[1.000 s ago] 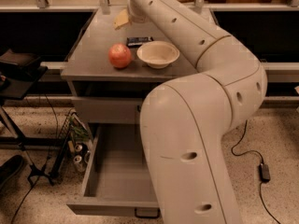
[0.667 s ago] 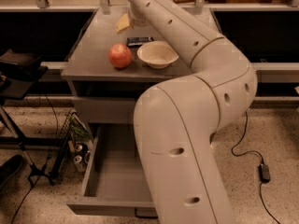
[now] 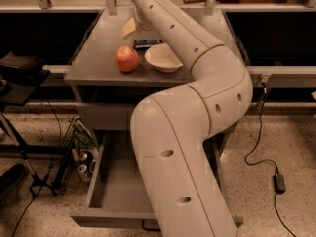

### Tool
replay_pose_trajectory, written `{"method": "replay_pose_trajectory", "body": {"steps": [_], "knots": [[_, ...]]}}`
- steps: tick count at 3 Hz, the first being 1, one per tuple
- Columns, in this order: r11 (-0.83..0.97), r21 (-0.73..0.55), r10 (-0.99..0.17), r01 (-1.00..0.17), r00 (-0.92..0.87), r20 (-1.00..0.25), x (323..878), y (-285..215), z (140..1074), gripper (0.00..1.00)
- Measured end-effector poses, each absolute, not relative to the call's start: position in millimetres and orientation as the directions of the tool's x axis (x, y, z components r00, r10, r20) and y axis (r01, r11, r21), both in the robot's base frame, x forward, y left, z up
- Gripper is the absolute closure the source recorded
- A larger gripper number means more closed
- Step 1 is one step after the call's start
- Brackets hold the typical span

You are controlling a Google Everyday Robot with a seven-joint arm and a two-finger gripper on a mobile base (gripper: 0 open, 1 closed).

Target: Place rxbar blueberry into middle drawer

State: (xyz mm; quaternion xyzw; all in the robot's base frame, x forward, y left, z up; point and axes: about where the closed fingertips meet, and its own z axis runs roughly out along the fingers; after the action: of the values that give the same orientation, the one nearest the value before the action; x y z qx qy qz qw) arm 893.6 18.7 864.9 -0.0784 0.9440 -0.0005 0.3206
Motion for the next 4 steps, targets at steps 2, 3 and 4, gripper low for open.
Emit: {"method": "replay_pose_trajectory", "body": {"steps": [2, 3, 4], "knots": [[0.994, -0.027, -0.102, -0.106, -0.821, -0.561, 899.9, 28.7, 836.0, 0.0], [0.997, -0.012, -0.072, -0.078, -0.834, -0.547, 903.1, 26.0, 821.2, 0.0], [0.998, -0.004, -0.052, -0.06, -0.831, -0.554, 909.3, 18.7, 814.0, 0.0]]}}
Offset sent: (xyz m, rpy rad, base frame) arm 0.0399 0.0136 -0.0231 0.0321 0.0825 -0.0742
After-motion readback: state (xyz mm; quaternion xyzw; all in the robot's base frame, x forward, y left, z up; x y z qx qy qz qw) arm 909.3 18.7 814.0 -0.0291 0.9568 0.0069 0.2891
